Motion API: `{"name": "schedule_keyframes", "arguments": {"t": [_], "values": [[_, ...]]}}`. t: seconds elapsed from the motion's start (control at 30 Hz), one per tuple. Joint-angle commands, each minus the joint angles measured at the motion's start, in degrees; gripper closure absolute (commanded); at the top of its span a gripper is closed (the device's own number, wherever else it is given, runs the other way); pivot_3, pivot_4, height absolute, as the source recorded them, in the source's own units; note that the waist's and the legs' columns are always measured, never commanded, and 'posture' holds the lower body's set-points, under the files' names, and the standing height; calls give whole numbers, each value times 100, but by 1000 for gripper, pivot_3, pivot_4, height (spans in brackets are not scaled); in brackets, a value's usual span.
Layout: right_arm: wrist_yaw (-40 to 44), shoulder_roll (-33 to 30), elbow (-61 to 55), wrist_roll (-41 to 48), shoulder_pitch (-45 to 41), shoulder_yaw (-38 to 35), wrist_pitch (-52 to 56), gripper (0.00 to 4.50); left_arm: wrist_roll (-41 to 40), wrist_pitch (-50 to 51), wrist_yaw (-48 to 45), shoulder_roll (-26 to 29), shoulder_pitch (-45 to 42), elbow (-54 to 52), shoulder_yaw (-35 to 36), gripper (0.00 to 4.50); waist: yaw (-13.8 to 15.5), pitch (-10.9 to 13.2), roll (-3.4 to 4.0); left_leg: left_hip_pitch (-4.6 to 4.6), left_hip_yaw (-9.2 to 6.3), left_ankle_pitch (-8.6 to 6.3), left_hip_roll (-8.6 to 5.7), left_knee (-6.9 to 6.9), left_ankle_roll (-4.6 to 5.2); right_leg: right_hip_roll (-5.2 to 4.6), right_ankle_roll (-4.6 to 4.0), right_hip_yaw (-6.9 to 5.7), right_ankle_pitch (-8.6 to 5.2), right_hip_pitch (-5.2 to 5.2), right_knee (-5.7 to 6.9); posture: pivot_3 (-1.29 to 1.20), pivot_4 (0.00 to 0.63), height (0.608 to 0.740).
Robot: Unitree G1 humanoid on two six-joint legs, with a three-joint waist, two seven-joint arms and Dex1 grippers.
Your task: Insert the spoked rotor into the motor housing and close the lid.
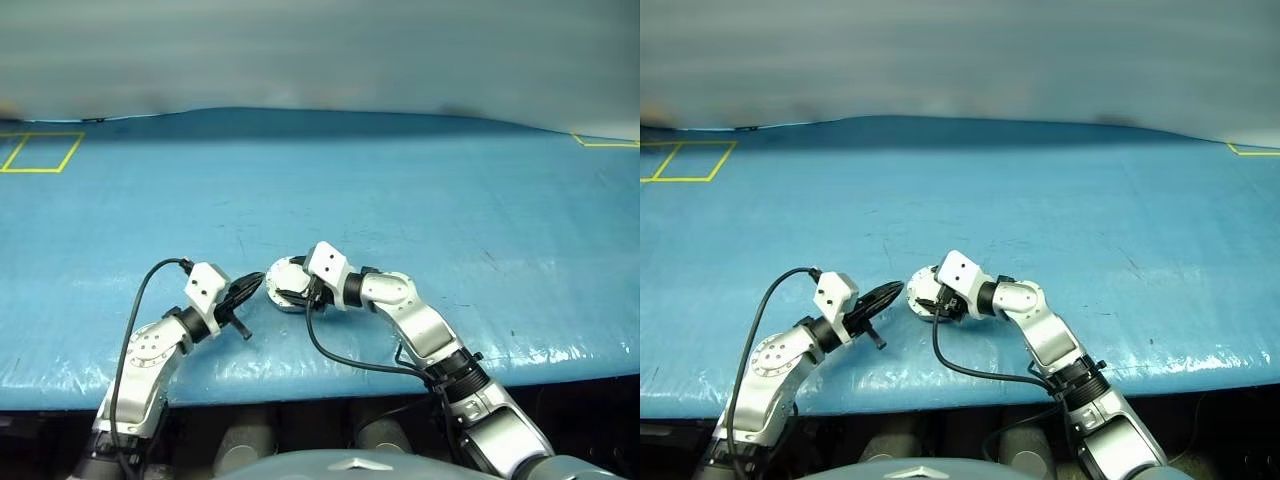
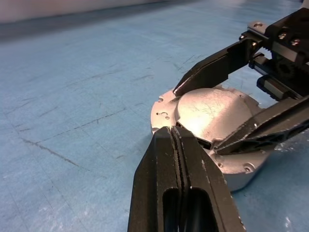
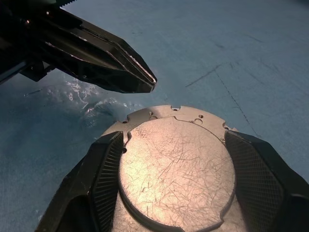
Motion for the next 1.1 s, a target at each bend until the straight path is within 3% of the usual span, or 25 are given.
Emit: {"name": "schedule_keyframes", "arguments": {"t": [0.03,0.53,0.57,0.63,0.67,0.83,1.1], "values": [[-75,-84,122,-97,133,-13,233,1464,130,-21,41,-117,-183,136,-119,4475,0,0,0,0,0,0,-1,0,0,0,1,0,0,-1,0,0,150,740],[153,-103,-188,149,287,-46,409,1464,584,280,-91,-55,-175,354,-574,4475,54,-12,-3,1,-4,0,-1,-1,1,-14,-1,7,0,7,-7,0,150,740],[228,-129,-299,232,329,-65,408,725,567,287,-108,-67,-156,333,-587,4500,58,-12,-3,1,-4,0,-1,-3,1,-15,-1,6,-1,6,-8,0,150,740],[286,-152,-489,374,394,-136,431,126,538,300,-145,-79,-126,306,-609,4500,60,-12,-3,-1,-5,-3,-2,-6,4,-21,-3,5,-2,6,-11,0,150,740],[304,-161,-615,484,440,-207,460,30,536,298,-151,-87,-110,302,-620,4500,64,-12,-3,-2,-5,-4,-3,-7,6,-23,-4,5,-3,6,-13,0,150,740],[295,57,-1210,1468,721,-848,1051,30,447,256,-258,-144,-37,308,-663,4500,79,-12,-3,-13,-7,-8,-3,-20,9,-35,-22,3,-12,-2,-23,0,150,740],[-316,269,-1541,2282,832,-1650,2070,30,411,192,-349,-220,-10,316,-695,4500,78,-11,-2,-30,-7,-10,-4,-29,9,-42,-26,4,-15,-16,-33,0,150,740]]}}
